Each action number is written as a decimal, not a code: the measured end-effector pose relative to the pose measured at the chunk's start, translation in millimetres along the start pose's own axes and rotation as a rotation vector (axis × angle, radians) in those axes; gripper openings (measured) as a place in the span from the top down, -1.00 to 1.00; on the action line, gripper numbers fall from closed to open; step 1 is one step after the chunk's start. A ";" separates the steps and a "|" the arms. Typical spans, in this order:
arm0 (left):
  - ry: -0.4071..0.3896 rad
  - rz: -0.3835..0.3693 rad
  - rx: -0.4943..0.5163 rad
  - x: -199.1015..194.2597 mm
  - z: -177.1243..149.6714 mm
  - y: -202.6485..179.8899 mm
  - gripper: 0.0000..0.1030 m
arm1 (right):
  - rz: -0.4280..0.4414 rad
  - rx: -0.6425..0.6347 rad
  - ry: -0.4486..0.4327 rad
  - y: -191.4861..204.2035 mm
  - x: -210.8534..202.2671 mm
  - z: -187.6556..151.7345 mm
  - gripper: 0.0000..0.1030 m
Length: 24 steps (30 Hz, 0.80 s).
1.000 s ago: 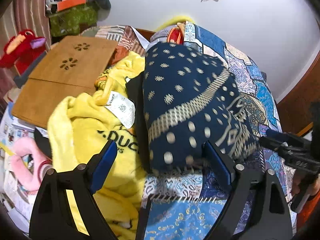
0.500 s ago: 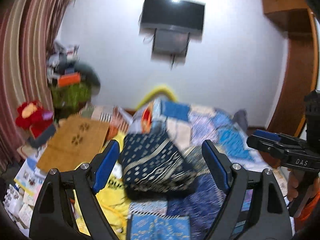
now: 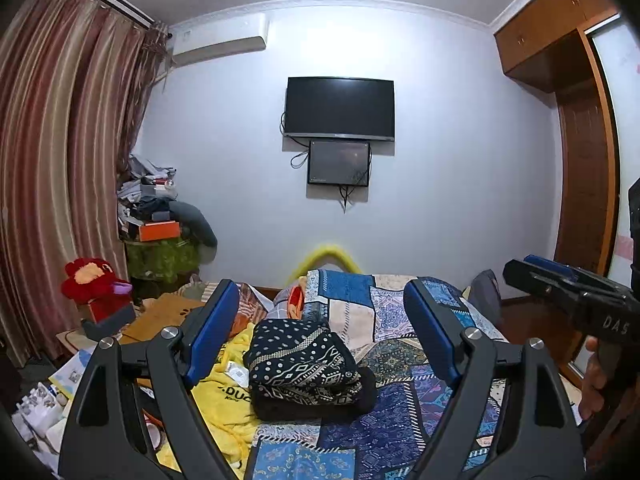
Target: Fold large clothes
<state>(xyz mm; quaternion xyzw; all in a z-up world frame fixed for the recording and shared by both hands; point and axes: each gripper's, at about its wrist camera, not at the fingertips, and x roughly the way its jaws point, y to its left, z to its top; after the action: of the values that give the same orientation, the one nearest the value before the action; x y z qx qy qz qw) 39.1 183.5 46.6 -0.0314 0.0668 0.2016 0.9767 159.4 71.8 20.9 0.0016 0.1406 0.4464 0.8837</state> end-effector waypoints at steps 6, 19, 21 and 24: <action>-0.003 0.009 -0.012 -13.7 -8.3 -3.8 -0.80 | -0.050 -0.038 0.012 8.4 5.0 -5.7 -0.51; -0.001 0.038 -0.049 -19.2 -14.4 2.7 -0.99 | -0.082 -0.039 0.027 13.7 2.4 -14.1 -0.64; 0.003 0.038 -0.054 -18.1 -15.4 3.4 -0.99 | -0.082 -0.038 0.026 13.6 1.8 -14.7 -0.64; 0.005 0.046 -0.047 -17.6 -17.2 2.7 -0.99 | -0.084 -0.033 0.032 13.2 1.5 -14.9 -0.65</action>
<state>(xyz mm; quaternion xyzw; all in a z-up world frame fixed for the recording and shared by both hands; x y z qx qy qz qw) 19.9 177.6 32.0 -0.0534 0.0652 0.2254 0.9706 146.1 79.0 7.9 -0.0262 0.1473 0.4113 0.8992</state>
